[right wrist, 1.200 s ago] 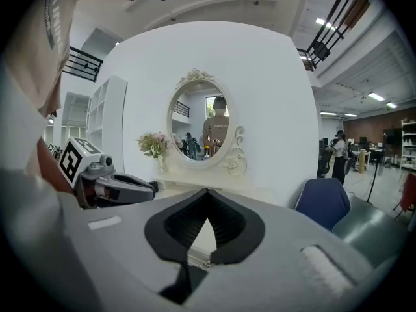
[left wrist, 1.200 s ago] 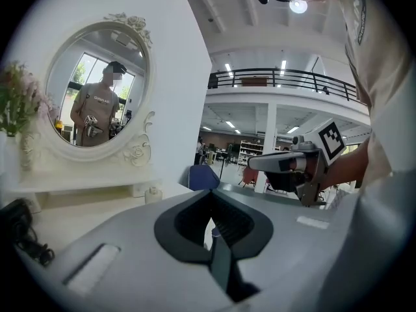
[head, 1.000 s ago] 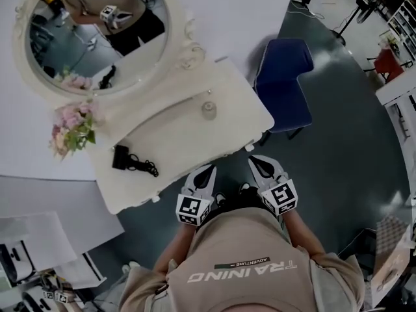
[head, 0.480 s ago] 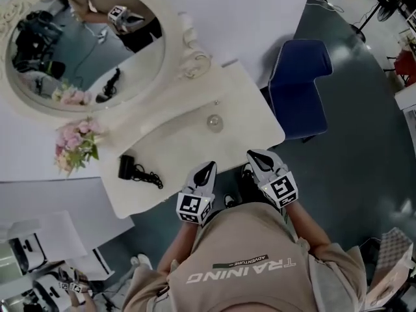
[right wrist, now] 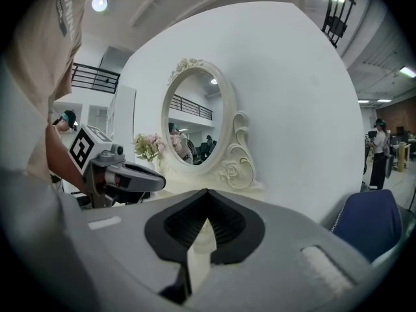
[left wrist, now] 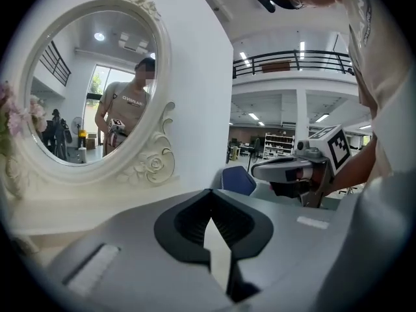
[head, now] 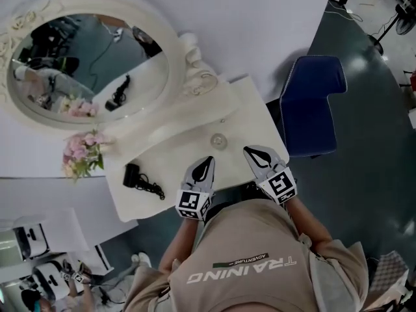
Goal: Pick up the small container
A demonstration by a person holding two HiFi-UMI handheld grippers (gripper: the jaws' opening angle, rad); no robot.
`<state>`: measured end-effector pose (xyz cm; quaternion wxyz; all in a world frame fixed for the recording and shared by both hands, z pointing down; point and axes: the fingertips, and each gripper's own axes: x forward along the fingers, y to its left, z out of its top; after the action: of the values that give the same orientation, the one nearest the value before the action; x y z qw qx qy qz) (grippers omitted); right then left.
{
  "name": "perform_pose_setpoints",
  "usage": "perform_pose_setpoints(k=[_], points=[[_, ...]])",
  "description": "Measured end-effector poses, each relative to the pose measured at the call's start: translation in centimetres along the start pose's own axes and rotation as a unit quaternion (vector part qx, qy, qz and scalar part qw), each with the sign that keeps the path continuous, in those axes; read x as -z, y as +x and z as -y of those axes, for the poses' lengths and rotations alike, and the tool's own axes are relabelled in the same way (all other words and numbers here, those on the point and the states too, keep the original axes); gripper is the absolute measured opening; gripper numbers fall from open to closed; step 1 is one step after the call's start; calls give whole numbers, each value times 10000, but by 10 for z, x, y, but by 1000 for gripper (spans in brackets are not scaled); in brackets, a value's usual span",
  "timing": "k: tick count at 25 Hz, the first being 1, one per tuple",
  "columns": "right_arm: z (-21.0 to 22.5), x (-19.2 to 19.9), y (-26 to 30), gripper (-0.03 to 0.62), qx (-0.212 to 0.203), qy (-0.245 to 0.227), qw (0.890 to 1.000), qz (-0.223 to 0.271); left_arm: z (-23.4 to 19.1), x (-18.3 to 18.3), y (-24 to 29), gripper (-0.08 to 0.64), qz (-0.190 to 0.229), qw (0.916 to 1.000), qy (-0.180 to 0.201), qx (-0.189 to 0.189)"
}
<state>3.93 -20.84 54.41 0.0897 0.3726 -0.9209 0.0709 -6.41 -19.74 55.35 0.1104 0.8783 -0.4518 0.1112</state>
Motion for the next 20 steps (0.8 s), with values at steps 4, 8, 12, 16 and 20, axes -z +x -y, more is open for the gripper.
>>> perform_pose_setpoints(k=[4, 8, 12, 16, 20], points=[[22, -4, 6, 3, -84, 351, 9993, 100, -12, -4, 16, 19, 34, 9998, -87, -149], [28, -7, 10, 3, -127, 435, 9989, 111, -19, 3, 23, 20, -82, 9998, -47, -170], [32, -5, 13, 3, -139, 451, 9989, 25, -20, 11, 32, 20, -169, 9998, -34, -112], [28, 1, 16, 3, -154, 515, 9985, -63, -28, 29, 40, 20, -263, 9995, -136, -93], [28, 7, 11, 3, -121, 469, 9985, -242, -32, 42, 51, 42, -344, 9991, -224, -79]])
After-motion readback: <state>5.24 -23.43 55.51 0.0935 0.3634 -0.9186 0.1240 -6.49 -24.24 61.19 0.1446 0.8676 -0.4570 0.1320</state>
